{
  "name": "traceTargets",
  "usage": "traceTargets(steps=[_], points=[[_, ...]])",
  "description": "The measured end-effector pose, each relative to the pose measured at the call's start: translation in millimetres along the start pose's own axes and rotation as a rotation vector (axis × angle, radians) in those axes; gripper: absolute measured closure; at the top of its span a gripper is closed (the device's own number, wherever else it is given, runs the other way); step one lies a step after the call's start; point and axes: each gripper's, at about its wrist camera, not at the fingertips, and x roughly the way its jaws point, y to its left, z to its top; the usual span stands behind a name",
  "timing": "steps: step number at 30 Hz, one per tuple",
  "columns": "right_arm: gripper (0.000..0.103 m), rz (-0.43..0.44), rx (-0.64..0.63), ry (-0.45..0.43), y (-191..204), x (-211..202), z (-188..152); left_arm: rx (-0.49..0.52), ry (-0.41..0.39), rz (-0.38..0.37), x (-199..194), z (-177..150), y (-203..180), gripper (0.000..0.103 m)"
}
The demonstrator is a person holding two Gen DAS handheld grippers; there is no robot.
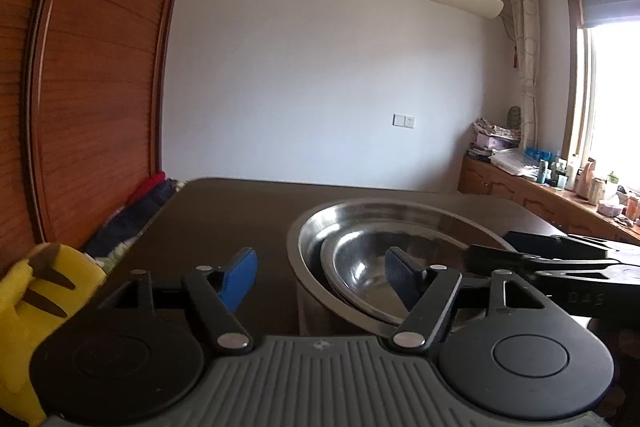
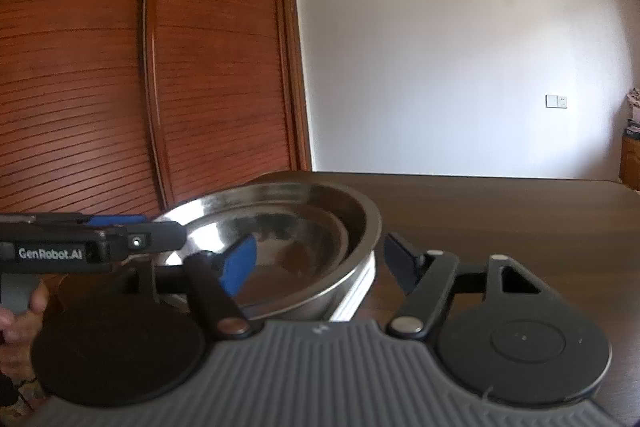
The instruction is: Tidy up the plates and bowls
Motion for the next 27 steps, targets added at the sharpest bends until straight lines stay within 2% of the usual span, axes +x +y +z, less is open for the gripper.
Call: traceTargets(steps=[4,16,19,21,23,27], points=[[0.028,-0.025,0.002,-0.015,-3.9,-11.4,3.3,0.016,-0.024,0.014,-8.2,8.7,-0.5,0.0],[0.025,-0.109,-0.027,-0.064,-22.9,-59.7,24.8,0.086,-0.082,-0.002,-34.2,35.9,-25.8,0.0],[0.02,-0.127,-0.024,-0.084,-26.2,-71.0,28.9,0.089,-0.101,-0.014,-43.0,40.6,-35.3,0.0],[0.007,-0.141,-0.023,-0.104,-27.8,-80.5,30.9,0.1,-0.109,-0.015,-46.6,43.1,-42.7,0.0],[0.002,-0.154,-0.028,-0.12,-29.0,-89.1,31.9,0.104,-0.112,-0.009,-48.4,45.1,-49.6,0.0],[0.0,-0.18,-0.024,-0.135,-32.4,-102.4,35.0,0.112,-0.11,0.011,-52.9,45.2,-65.2,0.0]])
